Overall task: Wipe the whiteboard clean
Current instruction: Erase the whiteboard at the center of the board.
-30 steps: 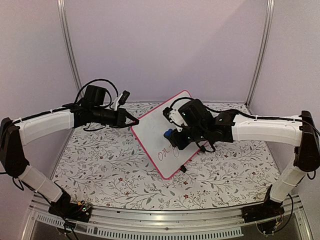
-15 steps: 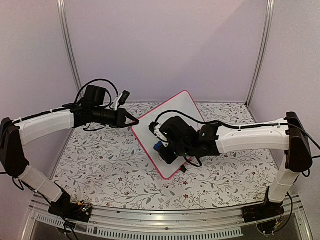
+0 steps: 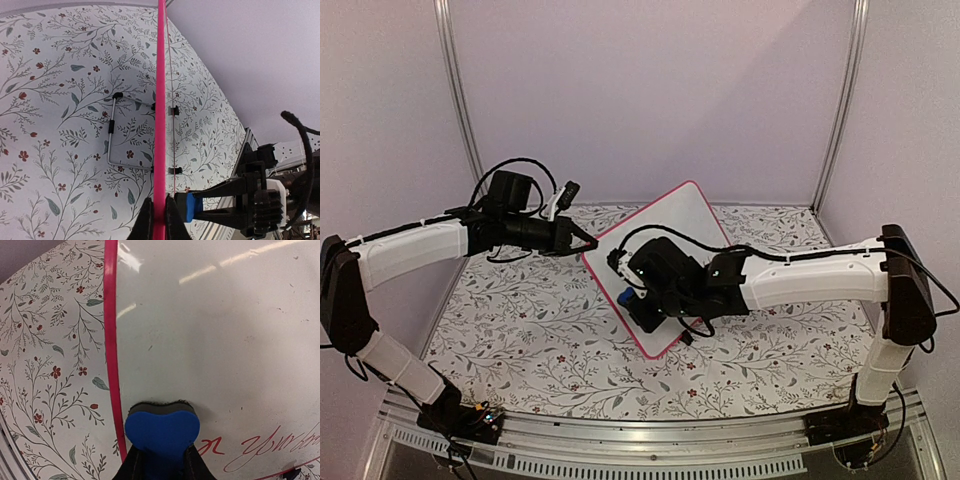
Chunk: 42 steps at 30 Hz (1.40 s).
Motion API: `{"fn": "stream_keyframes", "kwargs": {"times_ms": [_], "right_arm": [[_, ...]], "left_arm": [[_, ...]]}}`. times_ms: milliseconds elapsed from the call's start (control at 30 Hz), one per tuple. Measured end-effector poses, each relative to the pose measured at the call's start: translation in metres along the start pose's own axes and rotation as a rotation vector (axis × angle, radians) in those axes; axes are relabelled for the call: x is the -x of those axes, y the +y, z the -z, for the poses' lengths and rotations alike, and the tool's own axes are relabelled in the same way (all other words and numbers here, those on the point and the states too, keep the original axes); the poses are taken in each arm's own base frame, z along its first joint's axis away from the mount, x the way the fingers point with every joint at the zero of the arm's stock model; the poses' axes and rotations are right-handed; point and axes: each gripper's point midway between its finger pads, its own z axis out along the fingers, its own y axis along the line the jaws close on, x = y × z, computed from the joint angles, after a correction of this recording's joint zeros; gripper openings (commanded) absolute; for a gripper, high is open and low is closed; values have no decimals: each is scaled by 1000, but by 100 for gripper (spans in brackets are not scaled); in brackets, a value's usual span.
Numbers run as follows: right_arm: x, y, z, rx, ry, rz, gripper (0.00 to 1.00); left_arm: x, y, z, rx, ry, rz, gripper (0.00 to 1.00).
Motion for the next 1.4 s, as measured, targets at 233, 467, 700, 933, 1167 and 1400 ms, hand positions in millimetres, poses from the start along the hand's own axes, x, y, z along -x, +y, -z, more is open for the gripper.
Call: {"fn": "stream_keyframes", "kwargs": {"times_ms": [233, 467, 700, 933, 1167, 1400], "right_arm": [[-5, 5, -4, 19, 15, -11, 0], [-12, 6, -6, 22, 27, -29, 0], [-30, 7, -7, 21, 58, -43, 0], [-46, 6, -6, 20, 92, -59, 0], [-67, 4, -5, 22, 141, -70, 0], [-78, 2, -4, 15, 167, -77, 0]], "left_arm": [[0, 0, 0, 0, 0, 0, 0], [0, 1, 0, 3, 0, -3, 0], [-1, 1, 0, 5, 0, -10, 0], [-1, 1, 0, 3, 1, -11, 0], [-1, 1, 0, 2, 0, -11, 0], [0, 0, 0, 0, -1, -11, 0]]}}
